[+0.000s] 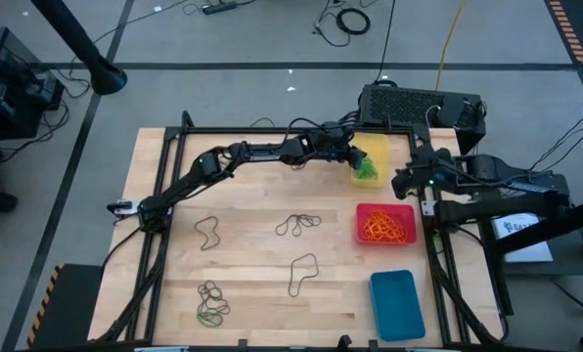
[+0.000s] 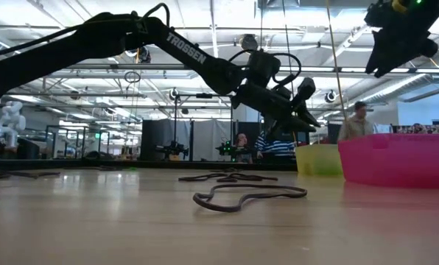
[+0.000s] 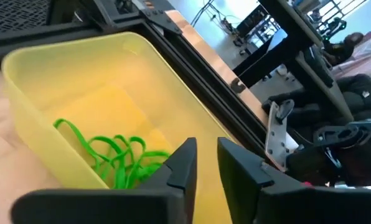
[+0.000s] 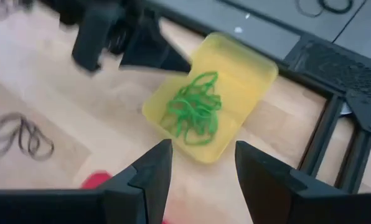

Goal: Sort rubber bands into baskets
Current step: Put the green rubber band into the yellow bin

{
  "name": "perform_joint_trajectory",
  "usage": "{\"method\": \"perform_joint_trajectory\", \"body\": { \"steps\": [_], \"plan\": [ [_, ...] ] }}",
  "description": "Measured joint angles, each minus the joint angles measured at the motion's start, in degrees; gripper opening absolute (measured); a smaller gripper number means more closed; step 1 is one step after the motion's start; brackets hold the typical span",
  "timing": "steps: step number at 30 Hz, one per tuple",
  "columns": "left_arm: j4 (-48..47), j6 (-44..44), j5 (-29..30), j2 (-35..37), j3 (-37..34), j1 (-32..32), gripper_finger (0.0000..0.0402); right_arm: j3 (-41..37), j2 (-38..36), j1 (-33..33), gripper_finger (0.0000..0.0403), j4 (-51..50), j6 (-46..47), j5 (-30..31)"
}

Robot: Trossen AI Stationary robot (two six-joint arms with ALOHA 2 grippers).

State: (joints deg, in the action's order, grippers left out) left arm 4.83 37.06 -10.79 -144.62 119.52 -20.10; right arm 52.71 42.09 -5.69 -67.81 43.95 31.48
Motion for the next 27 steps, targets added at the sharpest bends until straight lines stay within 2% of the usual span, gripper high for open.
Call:
{"method": "perform_joint_trajectory", "body": {
  "steps": [4,9,13,16,21,27],
  "plan": [
    [0.02,0.65,-1.62,0.02,0.00,-0.73,0.0104,0.00,1.46,-1.69,0.0169,-0.03,-3.64,-2.54],
    [-0.75,10.55,-12.56,1.91,-0.02,-2.75,0.0126,0.00,2.19,-2.56,0.0169,0.56,-7.10,-3.45],
    [-9.09,13.01,-18.56,5.42,0.00,-4.90,0.0127,0.00,2.18,-2.54,0.0169,1.32,-9.57,-5.15],
    [-18.91,8.69,-19.52,9.18,-0.02,-5.40,0.0125,0.00,2.20,-2.54,0.0169,2.99,-12.19,-7.11],
    [-38.55,-3.83,-14.30,18.55,0.04,-4.85,0.0115,0.00,2.22,-2.52,0.0169,7.70,-15.50,-7.91],
    [-68.17,-20.63,2.33,27.12,0.04,-4.74,0.0113,0.00,3.14,-2.49,0.0169,16.89,-15.65,-8.05]
  ]
}}
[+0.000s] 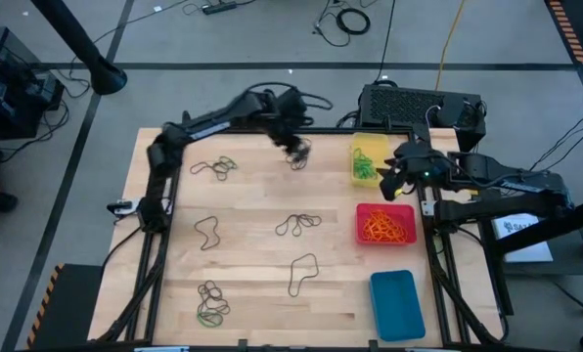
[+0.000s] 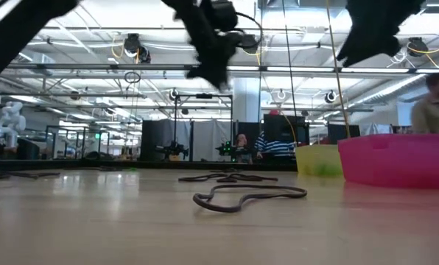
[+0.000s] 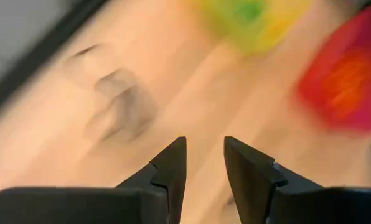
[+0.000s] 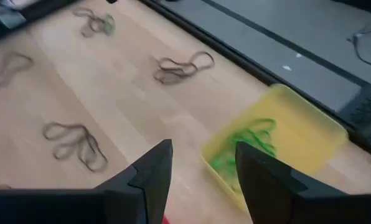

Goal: Sort rubber bands into baskets
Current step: Put the green rubber band into the yellow bin

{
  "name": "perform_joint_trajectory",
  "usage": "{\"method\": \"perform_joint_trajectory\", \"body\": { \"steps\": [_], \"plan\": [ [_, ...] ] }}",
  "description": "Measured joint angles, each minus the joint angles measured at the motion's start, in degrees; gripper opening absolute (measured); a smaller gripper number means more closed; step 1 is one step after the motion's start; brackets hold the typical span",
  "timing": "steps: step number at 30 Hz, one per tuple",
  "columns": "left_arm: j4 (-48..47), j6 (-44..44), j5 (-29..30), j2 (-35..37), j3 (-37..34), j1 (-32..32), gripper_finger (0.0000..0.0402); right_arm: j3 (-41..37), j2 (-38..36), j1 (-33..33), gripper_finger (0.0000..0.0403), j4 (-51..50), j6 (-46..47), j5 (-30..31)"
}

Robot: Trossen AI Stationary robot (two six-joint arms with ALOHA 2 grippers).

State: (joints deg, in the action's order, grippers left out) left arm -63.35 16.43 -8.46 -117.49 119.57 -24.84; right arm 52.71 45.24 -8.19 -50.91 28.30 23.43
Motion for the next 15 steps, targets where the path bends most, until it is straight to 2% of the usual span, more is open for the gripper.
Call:
{"method": "perform_joint_trajectory", "body": {
  "steps": [3,6,9,12,15],
  "plan": [
    [-11.36,-7.45,7.08,2.38,-0.75,-0.59,0.0113,0.00,1.99,0.02,0.0169,4.45,0.89,-1.30],
    [-19.69,-13.67,11.67,3.04,-3.12,-2.63,0.0113,0.00,5.34,0.04,0.0169,8.01,2.23,-1.63],
    [-22.70,-18.16,12.27,3.04,-6.92,-5.59,0.0113,0.00,9.60,0.04,0.0169,11.46,5.54,-2.82],
    [-23.93,-18.40,12.96,3.01,-11.60,-8.45,0.0113,0.00,14.03,0.04,0.0169,15.16,9.28,-2.90],
    [-23.74,-18.37,16.57,3.01,-17.06,-10.64,0.0113,0.00,18.05,0.04,0.0169,18.56,14.05,-3.12]
  ]
}}
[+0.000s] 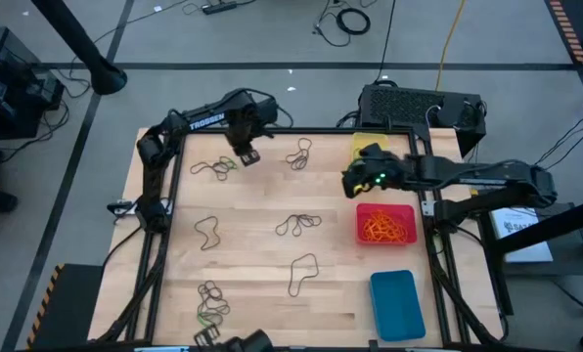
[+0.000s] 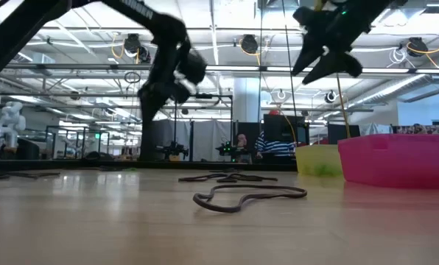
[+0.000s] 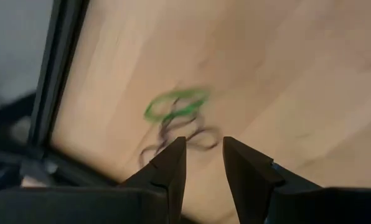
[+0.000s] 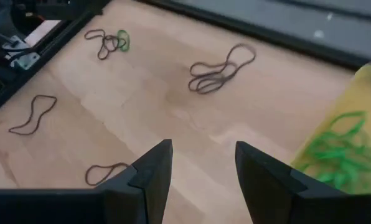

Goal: Sort rubber bands into baskets
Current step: Put the green rubber band into the yellow bin

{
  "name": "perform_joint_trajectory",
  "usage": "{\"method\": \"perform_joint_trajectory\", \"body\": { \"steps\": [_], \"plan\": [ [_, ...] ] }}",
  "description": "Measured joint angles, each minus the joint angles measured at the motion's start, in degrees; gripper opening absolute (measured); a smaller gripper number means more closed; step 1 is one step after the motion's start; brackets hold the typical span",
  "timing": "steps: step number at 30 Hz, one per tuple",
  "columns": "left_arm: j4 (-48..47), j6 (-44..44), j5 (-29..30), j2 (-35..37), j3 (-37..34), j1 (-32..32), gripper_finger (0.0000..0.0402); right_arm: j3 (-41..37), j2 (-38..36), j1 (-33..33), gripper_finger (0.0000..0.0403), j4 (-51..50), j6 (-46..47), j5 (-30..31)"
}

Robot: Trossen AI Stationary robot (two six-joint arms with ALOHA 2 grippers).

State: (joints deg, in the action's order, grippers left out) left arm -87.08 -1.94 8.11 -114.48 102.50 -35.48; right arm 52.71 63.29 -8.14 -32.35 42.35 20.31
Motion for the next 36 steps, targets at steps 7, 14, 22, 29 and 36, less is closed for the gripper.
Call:
{"method": "perform_joint_trajectory", "body": {
  "steps": [7,14,22,29,36],
  "plan": [
    [7.08,-3.23,2.71,-0.04,-13.39,-4.96,0.0113,0.00,7.79,0.00,0.0169,9.12,4.48,-8.35],
    [15.90,-5.73,3.68,-0.02,-20.14,-8.00,0.0113,-0.02,11.67,0.04,0.0169,13.26,6.73,-11.49],
    [20.68,-6.46,5.56,-0.02,-23.81,-10.24,0.0113,0.00,11.89,0.00,0.0169,14.44,6.29,-11.69],
    [23.61,-7.60,5.22,-0.02,-26.60,-11.98,0.0113,0.00,11.87,0.00,0.0169,14.14,5.69,-11.70],
    [26.11,-7.79,3.22,0.20,-28.92,-13.06,0.0113,0.00,11.86,0.48,0.0169,14.09,4.75,-13.17]
  ]
}}
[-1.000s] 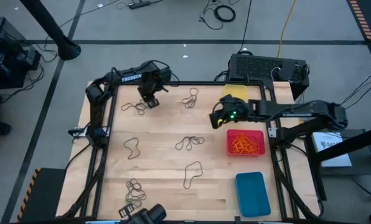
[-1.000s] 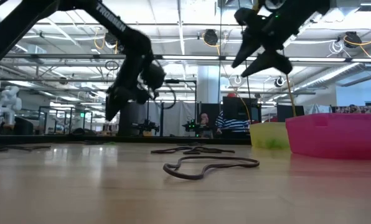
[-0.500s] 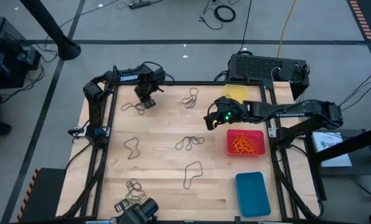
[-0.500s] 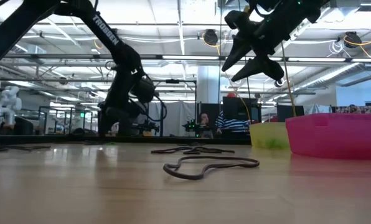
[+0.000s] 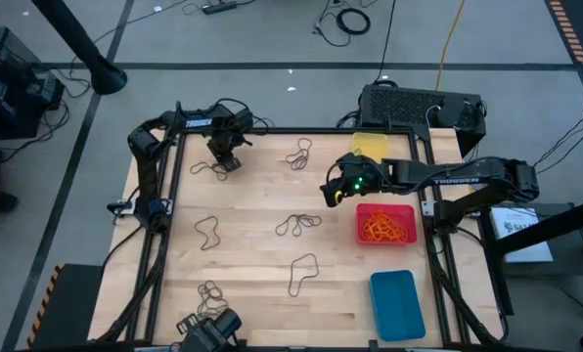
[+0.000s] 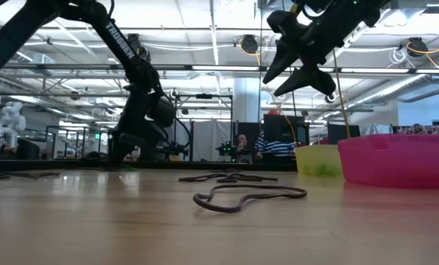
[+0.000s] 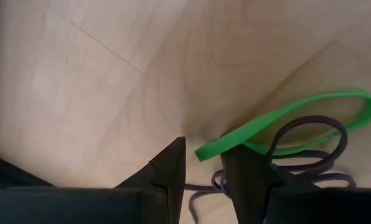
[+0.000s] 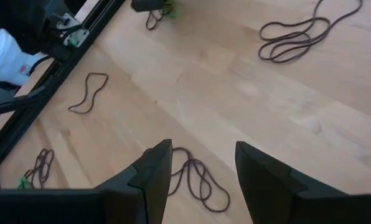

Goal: Sort rubber bands into baskets
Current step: Put the green rubber band into the yellow bin

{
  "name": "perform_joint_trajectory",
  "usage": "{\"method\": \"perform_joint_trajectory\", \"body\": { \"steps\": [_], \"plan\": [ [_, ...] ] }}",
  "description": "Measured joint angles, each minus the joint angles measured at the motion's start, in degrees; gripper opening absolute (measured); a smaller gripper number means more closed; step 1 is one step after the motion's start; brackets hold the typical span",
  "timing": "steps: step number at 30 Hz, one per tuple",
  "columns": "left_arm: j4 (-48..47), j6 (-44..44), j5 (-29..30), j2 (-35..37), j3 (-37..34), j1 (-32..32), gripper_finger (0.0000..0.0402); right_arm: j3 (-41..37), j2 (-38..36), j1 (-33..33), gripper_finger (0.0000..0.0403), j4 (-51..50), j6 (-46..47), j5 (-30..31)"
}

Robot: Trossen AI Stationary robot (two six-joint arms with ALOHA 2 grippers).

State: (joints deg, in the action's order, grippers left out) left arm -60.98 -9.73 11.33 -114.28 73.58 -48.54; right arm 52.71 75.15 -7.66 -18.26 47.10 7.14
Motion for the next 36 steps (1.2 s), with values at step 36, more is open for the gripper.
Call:
{"method": "perform_joint_trajectory", "body": {
  "steps": [36],
  "plan": [
    [28.24,16.32,-18.80,16.98,-0.51,15.46,0.0003,0.04,-5.82,7.08,0.0169,-10.08,-0.76,0.48]
  ]
}}
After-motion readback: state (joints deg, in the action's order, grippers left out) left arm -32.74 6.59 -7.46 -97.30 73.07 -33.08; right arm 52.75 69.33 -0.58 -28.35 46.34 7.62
